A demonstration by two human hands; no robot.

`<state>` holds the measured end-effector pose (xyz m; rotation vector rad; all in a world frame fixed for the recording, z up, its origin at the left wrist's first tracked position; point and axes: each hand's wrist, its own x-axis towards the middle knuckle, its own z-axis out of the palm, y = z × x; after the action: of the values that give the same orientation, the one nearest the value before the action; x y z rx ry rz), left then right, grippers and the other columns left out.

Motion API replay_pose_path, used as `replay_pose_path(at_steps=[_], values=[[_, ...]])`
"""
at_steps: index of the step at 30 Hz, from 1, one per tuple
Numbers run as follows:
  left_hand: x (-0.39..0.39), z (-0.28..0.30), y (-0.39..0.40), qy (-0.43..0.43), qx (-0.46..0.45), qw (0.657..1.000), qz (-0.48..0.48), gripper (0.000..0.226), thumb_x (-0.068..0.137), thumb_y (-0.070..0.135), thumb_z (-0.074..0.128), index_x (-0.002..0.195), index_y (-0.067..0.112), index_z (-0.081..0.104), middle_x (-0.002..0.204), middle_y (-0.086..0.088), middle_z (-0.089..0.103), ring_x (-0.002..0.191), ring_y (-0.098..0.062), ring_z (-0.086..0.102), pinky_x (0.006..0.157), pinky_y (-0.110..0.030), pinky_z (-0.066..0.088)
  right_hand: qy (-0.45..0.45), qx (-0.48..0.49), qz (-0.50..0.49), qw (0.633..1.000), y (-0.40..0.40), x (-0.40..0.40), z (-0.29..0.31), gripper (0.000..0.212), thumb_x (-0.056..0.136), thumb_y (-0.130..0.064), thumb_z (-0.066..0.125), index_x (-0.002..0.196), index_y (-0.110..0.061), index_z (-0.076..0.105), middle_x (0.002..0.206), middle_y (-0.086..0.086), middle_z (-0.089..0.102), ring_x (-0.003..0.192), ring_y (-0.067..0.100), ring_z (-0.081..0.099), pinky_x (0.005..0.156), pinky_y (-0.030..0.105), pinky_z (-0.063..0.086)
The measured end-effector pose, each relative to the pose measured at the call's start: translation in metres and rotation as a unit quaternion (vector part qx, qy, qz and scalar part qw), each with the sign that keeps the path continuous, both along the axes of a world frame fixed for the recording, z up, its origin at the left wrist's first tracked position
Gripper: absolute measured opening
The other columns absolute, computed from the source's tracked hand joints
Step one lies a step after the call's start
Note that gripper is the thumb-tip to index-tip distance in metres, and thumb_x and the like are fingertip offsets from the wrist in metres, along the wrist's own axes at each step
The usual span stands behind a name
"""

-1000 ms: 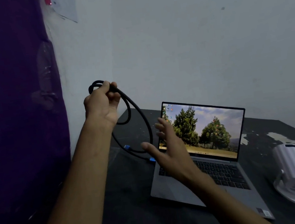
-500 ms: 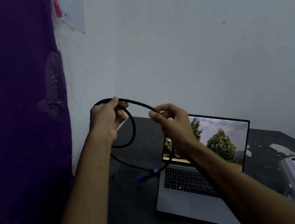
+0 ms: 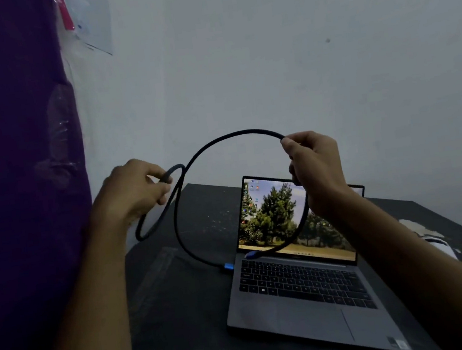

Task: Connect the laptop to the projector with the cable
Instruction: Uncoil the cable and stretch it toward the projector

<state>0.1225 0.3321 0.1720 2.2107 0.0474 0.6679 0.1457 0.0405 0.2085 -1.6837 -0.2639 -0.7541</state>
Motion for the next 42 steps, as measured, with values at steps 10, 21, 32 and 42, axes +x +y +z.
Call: replay_pose_path(at_steps=[10,21,32,42], values=[[0.01,-0.005,-0.001,-0.17,0.079,0.98,0.068,0.017,0.089,0.022,0.073,0.106,0.02,0.077,0.11,-0.002,0.072,0.09,-0.022,0.065,0.082,-0.037,0.054,-0.019,-0.273,-0.105,0.956,-0.043,-0.046,0.003,0.009,0.098,-0.021,0.068,0.101,-0.016,0.075,0.079,0.001,0.073,0.063,0.02,0.07,0.055,0.034,0.056],[0.03,-0.023,-0.044,-0.307,-0.005,0.952,-0.017,0.07,0.081,-0.013,0.072,0.142,0.018,0.055,0.154,-0.009,0.04,0.106,-0.017,0.066,0.092,-0.011,0.052,0.034,0.179,-0.053,0.982,-0.094,0.003,0.051,0.018,0.1,-0.003,0.053,0.091,-0.012,0.065,0.072,0.002,0.05,0.032,0.005,0.039,0.038,0.017,0.028],[0.049,-0.042,-0.04,-0.244,-0.239,0.938,-0.055,0.06,0.084,-0.003,0.078,0.139,0.015,0.059,0.114,-0.003,0.076,0.088,-0.008,0.077,0.084,-0.02,0.061,0.108,-0.107,0.375,0.914,-0.153,-0.041,0.057,0.032,0.101,-0.017,0.048,0.111,-0.003,0.074,0.066,-0.001,0.048,0.055,0.012,0.036,0.05,0.022,0.032],[0.044,-0.045,-0.04,-0.27,-0.278,0.904,-0.179,0.056,0.085,-0.007,0.077,0.132,0.022,0.067,0.113,0.0,0.079,0.094,-0.019,0.079,0.085,-0.024,0.061,0.175,-0.797,-0.226,0.533,-0.123,-0.015,0.039,0.007,0.092,-0.015,0.061,0.086,-0.014,0.065,0.102,0.011,0.067,0.096,0.03,0.067,0.07,0.037,0.052]])
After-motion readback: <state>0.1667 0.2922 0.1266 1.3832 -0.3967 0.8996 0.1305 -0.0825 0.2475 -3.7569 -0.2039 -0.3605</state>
